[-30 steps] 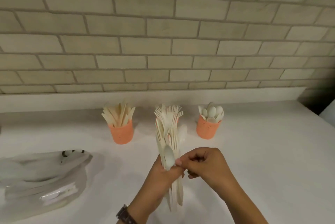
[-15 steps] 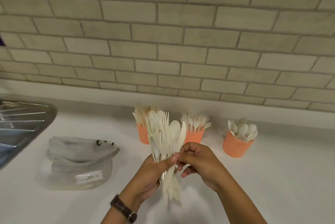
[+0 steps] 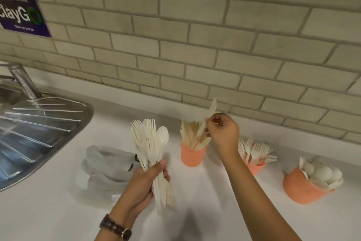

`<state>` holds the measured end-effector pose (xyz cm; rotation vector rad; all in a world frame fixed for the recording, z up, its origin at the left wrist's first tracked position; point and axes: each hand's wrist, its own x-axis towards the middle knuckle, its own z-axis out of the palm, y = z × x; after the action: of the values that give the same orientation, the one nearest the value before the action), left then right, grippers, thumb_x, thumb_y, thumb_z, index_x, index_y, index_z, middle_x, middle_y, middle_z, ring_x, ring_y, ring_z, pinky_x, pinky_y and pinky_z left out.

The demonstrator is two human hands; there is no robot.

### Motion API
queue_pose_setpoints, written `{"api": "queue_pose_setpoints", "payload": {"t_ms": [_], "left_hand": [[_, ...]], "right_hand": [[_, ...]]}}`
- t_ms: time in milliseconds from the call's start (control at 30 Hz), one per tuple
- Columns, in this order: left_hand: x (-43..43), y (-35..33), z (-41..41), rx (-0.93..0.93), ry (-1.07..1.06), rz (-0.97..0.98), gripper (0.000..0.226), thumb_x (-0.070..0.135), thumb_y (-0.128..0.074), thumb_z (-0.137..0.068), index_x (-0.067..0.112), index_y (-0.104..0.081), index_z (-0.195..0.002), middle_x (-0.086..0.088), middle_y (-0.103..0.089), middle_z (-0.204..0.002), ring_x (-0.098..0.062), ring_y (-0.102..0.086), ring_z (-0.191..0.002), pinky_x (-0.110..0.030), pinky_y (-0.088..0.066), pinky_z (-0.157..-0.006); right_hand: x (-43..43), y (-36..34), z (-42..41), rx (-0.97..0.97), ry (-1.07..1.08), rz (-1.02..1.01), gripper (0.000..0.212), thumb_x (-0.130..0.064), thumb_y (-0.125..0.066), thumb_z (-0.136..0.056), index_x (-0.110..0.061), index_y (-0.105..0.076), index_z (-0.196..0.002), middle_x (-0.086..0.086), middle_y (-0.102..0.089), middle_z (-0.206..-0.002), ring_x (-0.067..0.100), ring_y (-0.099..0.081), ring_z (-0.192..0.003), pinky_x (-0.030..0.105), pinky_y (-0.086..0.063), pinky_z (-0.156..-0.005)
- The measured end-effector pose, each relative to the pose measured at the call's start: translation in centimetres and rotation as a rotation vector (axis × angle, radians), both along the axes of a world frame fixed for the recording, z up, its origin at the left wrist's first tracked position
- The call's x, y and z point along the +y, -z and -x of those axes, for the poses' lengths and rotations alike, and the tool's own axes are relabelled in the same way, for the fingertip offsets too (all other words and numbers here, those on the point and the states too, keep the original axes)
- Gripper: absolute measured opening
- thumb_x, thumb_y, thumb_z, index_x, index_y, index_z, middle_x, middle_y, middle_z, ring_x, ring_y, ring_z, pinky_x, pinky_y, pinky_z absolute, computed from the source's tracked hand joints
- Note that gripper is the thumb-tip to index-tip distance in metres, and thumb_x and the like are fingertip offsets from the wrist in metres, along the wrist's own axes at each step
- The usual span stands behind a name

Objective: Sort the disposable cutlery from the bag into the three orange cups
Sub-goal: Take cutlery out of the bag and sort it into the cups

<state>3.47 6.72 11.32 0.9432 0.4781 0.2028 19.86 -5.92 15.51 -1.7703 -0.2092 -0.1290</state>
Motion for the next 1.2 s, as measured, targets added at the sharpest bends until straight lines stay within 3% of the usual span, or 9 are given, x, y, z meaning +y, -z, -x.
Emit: {"api": "queue_pose_setpoints", "payload": {"t_ms": [233, 400, 500, 667, 800, 867, 967, 1100, 1200], "left_hand": [[0.9, 0.5, -0.5, 0.017, 0.011, -0.014, 0.003, 0.006, -0.06, -0.085, 0.004, -0.057, -0.084, -0.005, -0.052, -0.059, -0.016, -0.053, -0.054, -0.027, -0.052, -0.056], [0.8, 0.8, -0.6, 0.034, 0.077, -0.087, 0.019, 0.016, -0.074, -0.076, 0.007, -0.058, -0.083, -0.004, -0.054, -0.06, -0.016, -0.054, -0.056, -0.035, -0.048, -0.067], [0.8, 0.5, -0.7, 0.046, 0.098, -0.093, 0.026, 0.021, -0.077, -0.072, 0.007, -0.059, -0.083, -0.005, -0.055, -0.06, -0.016, -0.056, -0.057, -0.035, -0.047, -0.068], [0.8, 0.0, -0.5, 0.042, 0.116, -0.059, 0.029, 0.02, -0.069, -0.069, 0.005, -0.056, -0.089, -0.006, -0.054, -0.062, -0.017, -0.055, -0.058, -0.028, -0.052, -0.061], [0.9, -0.5, 0.0, 0.006, 0.095, -0.006, 0.023, 0.015, -0.071, -0.072, 0.006, -0.056, -0.086, -0.005, -0.052, -0.061, -0.016, -0.053, -0.057, -0.027, -0.053, -0.059], [1.1, -0.6, 0.1, 0.007, 0.086, -0.022, 0.022, 0.015, -0.076, -0.073, 0.007, -0.058, -0.084, -0.005, -0.052, -0.061, -0.016, -0.053, -0.057, -0.027, -0.053, -0.06], [1.4, -0.6, 0.4, -0.002, 0.061, -0.024, 0.019, 0.015, -0.071, -0.072, 0.007, -0.059, -0.085, -0.005, -0.052, -0.063, -0.015, -0.053, -0.056, -0.028, -0.054, -0.061], [1.8, -0.2, 0.8, -0.022, 0.022, -0.017, 0.022, 0.012, -0.065, -0.072, 0.004, -0.058, -0.091, -0.004, -0.052, -0.063, -0.014, -0.052, -0.056, -0.026, -0.054, -0.058], [2.2, 0.0, 1.0, -0.015, 0.002, -0.016, 0.021, 0.013, -0.066, -0.071, 0.004, -0.059, -0.089, -0.003, -0.052, -0.061, -0.013, -0.052, -0.055, -0.027, -0.054, -0.059]], "right_hand": [[3.5, 7.4, 0.3, -0.075, 0.096, 0.466, 0.012, -0.008, -0.063, -0.078, -0.006, -0.074, -0.083, 0.006, -0.062, -0.107, 0.032, -0.063, -0.082, 0.025, -0.039, -0.061], [3.4, 8.7, 0.6, -0.048, 0.067, 0.671, 0.048, -0.018, -0.067, -0.078, 0.001, -0.052, -0.119, 0.012, -0.057, -0.112, 0.035, -0.057, -0.095, 0.039, -0.052, -0.072], [2.5, 7.3, 1.4, -0.157, 0.051, 0.69, 0.037, -0.029, -0.07, -0.076, -0.012, -0.065, -0.109, 0.005, -0.049, -0.126, 0.032, -0.06, -0.096, 0.04, -0.054, -0.075], [0.0, 7.6, 5.1, -0.133, 0.027, 0.384, 0.046, -0.039, -0.074, -0.076, -0.024, -0.056, -0.115, -0.011, -0.044, -0.119, 0.012, -0.052, -0.103, 0.034, -0.05, -0.087], [-0.3, 11.1, 4.4, 0.221, 0.049, 0.322, 0.103, -0.037, -0.086, -0.061, -0.015, -0.027, -0.143, 0.003, -0.036, -0.146, 0.027, -0.038, -0.134, 0.04, -0.038, -0.108], [0.5, 11.8, 2.5, 0.298, -0.01, 0.285, 0.12, -0.031, -0.09, -0.056, -0.013, -0.015, -0.148, 0.006, -0.032, -0.15, 0.026, -0.036, -0.136, 0.035, -0.039, -0.107], [2.3, 11.8, 0.6, 0.282, -0.134, 0.109, 0.112, -0.027, -0.094, -0.047, -0.021, -0.028, -0.138, -0.004, -0.049, -0.131, 0.018, -0.054, -0.115, 0.033, -0.054, -0.09], [3.3, 12.2, 0.0, 0.219, -0.064, 0.147, 0.081, -0.025, -0.086, -0.061, -0.019, -0.039, -0.128, -0.015, -0.054, -0.109, 0.01, -0.057, -0.1, 0.018, -0.044, -0.081], [3.7, 12.3, -0.1, 0.166, -0.058, 0.115, 0.077, -0.033, -0.085, -0.057, -0.02, -0.044, -0.122, -0.014, -0.06, -0.103, 0.01, -0.06, -0.094, 0.013, -0.043, -0.076]]}}
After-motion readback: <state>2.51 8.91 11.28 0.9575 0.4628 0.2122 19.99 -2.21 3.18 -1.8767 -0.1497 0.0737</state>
